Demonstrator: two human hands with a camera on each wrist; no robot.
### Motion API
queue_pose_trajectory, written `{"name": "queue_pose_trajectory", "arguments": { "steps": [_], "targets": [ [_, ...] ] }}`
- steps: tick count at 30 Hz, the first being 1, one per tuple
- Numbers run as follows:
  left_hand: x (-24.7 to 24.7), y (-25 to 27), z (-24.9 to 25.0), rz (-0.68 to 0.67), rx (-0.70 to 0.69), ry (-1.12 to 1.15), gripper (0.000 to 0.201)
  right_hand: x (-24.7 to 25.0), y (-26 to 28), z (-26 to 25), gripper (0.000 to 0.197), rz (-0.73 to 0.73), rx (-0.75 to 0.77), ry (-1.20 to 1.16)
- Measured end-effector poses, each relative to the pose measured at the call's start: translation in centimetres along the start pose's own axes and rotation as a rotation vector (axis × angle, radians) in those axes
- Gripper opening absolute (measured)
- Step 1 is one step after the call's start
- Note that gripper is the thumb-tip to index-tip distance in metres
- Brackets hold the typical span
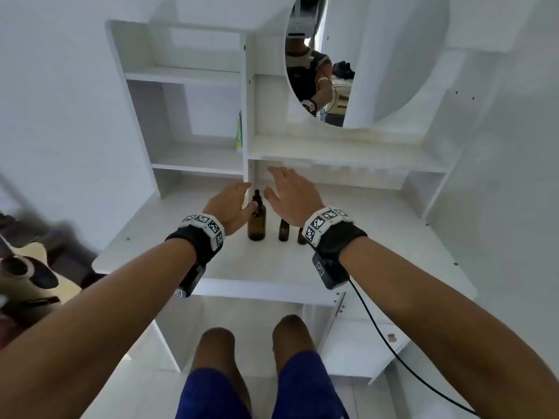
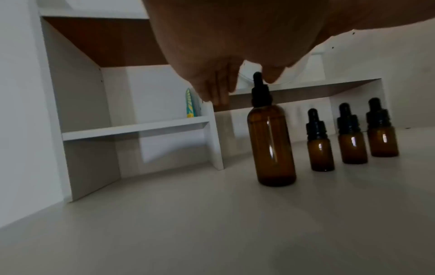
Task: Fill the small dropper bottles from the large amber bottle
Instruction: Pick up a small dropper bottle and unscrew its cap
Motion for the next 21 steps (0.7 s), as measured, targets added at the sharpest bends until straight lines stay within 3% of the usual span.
{"name": "queue_pose_trajectory", "arguments": {
  "steps": [4,8,13,21],
  "targets": [
    [-1.6,-0.6,-0.8,-0.147,0.014,0.106,0.056,-1.7,-1.5,-0.3,0.042,-0.117,-0.044,-0.011],
    [-2.6,-1.3,-1.8,-0.177,0.073,0.219,0.076,-3.2,-2.5,-0.4,0.036,-0.239,-0.054,-0.028],
    [-3.7,-2.0,-2.1,-0.182,0.086,0.287,0.037,-4.6,-3.6,-0.7,0.027,-0.351,-0.062,-0.102],
    [-4.0,-2.4,-2.8,-0.218,0.057,0.329,0.037,-4.5,-4.5,-0.3,0.017,-0.440,0.036,-0.204]
  ]
}}
Point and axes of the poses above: each hand's wrist, its own y-axis away from the middle knuckle, its own x-axis out of the back of the hand, z = x × y, the point moved 7 cm from there along -y, towards the middle knuckle
